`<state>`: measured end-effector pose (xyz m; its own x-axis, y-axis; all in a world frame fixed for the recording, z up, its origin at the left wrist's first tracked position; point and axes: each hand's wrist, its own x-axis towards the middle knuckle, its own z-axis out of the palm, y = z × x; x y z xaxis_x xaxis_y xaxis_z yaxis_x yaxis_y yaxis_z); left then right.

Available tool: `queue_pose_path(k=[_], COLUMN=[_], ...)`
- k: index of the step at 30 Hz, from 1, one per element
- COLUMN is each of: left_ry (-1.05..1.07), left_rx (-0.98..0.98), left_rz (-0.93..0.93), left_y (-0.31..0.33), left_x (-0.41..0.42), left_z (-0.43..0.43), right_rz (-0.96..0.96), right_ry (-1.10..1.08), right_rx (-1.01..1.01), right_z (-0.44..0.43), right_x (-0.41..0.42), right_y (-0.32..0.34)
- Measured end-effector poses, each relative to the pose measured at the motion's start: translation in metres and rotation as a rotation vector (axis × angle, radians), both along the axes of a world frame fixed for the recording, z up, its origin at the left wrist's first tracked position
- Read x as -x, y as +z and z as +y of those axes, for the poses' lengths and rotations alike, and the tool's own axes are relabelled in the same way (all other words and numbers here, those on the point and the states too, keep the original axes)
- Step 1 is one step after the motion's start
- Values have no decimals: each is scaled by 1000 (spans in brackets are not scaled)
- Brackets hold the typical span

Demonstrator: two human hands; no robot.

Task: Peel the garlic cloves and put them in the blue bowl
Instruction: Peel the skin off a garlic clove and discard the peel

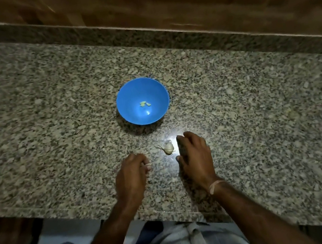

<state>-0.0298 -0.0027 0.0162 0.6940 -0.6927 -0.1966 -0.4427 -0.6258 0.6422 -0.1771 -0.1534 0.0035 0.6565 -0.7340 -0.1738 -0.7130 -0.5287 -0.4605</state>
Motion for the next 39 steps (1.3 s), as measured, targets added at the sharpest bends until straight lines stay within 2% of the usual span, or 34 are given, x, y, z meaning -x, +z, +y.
queue_pose_path(k=[3, 5, 8, 15, 17, 20, 23, 27, 29, 30, 32, 33, 34, 36, 39], left_ry=[55, 58, 30, -29, -28, -126, -271, -278, -112, 33, 328, 427, 484, 538, 585], left_rx=[36, 138, 263, 152, 201, 281, 171, 78, 173, 221, 330, 372, 410, 468, 506], left_rz=[-39, -36, -138, -273, -338, -232, -96, -105, 101, 310, 840, 1085, 1250, 1409, 1423], left_y=[20, 39, 57, 55, 58, 48, 16, -10, -12, -8, 8, 16, 23, 28, 31], left_x=[-6, -14, -36, -76, -65, -23, 13, 26, 30, 32, 39, 44, 49, 59, 70], left_z=[-5, -19, -52, -108, -101, -74, -61, -69, -67, -66, -64, -63, -61, -56, -51], right_rz=[38, 58, 80, 60, 49, -11, -180, -339, -428, -475, -556, -594, -629, -710, -767], right_ry=[-9, -20, -26, -48, -41, -34, -70, -101, -128, -158, -207, -209, -199, -178, -149], right_rx=[-5, -3, 15, 28, 24, -8, -103, -197, -272, -345, -521, -577, -610, -662, -646], right_z=[-3, -3, -4, -2, -3, -4, -3, -5, -6, -6, -5, -3, -1, 4, 7], right_x=[-9, -11, -12, -11, -9, -5, 3, 16, 23, 26, 31, 33, 35, 39, 44], right_y=[3, 5, 7, 10, 10, 5, -3, -4, -2, 1, 9, 14, 20, 31, 47])
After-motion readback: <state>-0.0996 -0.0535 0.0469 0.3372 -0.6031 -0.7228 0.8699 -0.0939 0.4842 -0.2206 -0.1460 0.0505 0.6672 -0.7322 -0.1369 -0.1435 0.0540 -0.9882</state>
